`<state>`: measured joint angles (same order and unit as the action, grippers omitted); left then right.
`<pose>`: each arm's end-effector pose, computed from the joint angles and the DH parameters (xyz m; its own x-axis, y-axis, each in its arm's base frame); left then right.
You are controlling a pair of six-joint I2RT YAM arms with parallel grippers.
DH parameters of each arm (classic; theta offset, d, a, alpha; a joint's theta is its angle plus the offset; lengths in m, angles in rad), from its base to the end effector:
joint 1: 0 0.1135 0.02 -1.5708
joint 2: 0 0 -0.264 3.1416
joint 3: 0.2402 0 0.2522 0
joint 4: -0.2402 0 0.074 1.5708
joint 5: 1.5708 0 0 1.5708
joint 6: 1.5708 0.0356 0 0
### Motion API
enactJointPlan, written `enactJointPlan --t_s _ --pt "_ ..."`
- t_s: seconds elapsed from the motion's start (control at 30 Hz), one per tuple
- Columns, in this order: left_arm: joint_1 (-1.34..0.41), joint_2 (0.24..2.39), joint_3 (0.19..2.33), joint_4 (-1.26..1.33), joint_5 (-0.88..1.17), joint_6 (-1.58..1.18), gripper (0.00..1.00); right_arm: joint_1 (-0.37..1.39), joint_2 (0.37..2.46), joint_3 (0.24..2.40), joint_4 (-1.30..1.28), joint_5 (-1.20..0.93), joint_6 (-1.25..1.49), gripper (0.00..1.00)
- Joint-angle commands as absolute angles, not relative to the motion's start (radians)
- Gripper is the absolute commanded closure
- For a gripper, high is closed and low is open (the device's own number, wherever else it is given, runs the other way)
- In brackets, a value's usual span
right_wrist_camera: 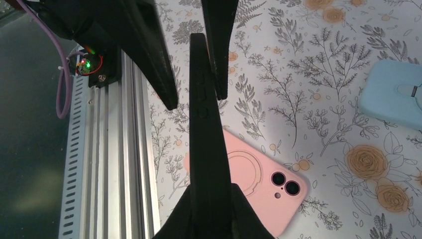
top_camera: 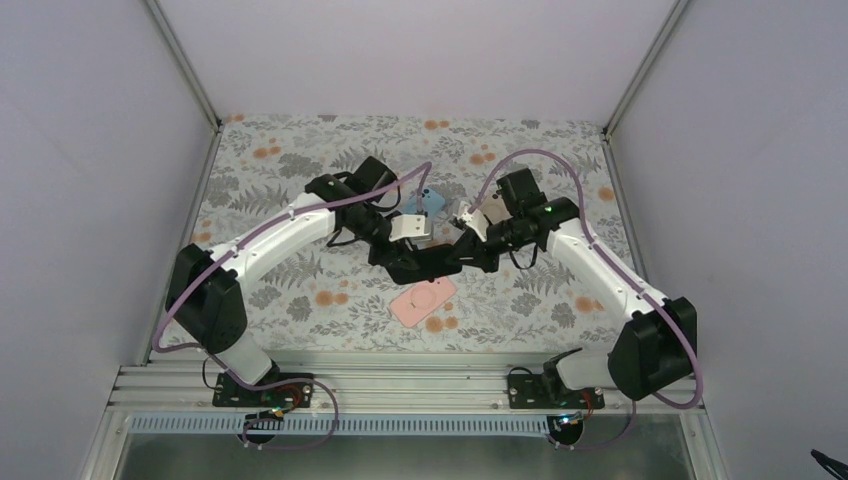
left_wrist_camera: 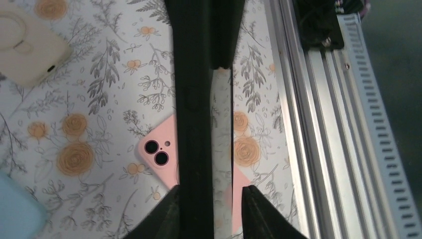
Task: Take the phone out of the phone case
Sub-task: Pick up the phone at the center of the board.
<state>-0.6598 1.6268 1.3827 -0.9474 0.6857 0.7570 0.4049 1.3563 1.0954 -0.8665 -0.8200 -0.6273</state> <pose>0.2426 -0.2168 0.2818 -0.0805 0.7352 -0.6731 0.9836 -0.0510 -0.1733 0.2270 0.1256 0.2774 -0.3452 -0.5836 -0.7350 -0.9383 0.1988 0.2829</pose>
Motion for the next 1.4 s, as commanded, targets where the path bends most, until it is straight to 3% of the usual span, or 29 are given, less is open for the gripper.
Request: enactJointPlan --t_s 0.0,0.1,0.23,0.27,0.33,0.43,0.5,0.9,1.13,1.37 --pt "-0.700 1.574 1.355 -0.942 0.694 0.767 0.78 0.421 1.325 1.180 -0.847 -0.834 -0.620 0.96" --pt "-0.712 1.563 1.354 -0.936 0.658 0.736 0.96 0.426 1.327 1.208 -0.871 -0.825 -0.623 0.96" --pt "-0.707 1.532 1.367 -0.940 0.701 0.693 0.98 0.428 1.313 1.229 -0.891 -0.836 -0.613 0.93" --pt "-0.702 1.526 1.372 -0.940 0.721 0.683 0.98 0.428 1.308 1.238 -0.893 -0.842 -0.604 0.83" --pt "-0.679 1.522 1.389 -0.942 0.766 0.657 0.98 0.426 1.306 1.266 -0.911 -0.854 -0.600 0.49" --pt "-0.638 1.522 1.428 -0.936 0.840 0.616 0.98 0.406 1.297 1.312 -0.912 -0.881 -0.578 0.13" --pt "-0.611 1.521 1.458 -0.923 0.888 0.582 0.98 0.390 1.287 1.332 -0.885 -0.898 -0.543 0.05" --pt "-0.510 1.519 1.599 -0.752 1.071 0.326 0.98 0.288 1.222 1.274 -0.505 -1.079 -0.122 0.02" --pt "-0.500 1.504 1.619 -0.499 1.121 0.098 0.98 0.272 1.216 1.256 -0.318 -1.151 0.108 0.03" --pt "-0.499 1.502 1.587 -0.195 1.113 -0.169 0.98 0.269 1.237 1.250 -0.069 -1.216 0.384 0.14"
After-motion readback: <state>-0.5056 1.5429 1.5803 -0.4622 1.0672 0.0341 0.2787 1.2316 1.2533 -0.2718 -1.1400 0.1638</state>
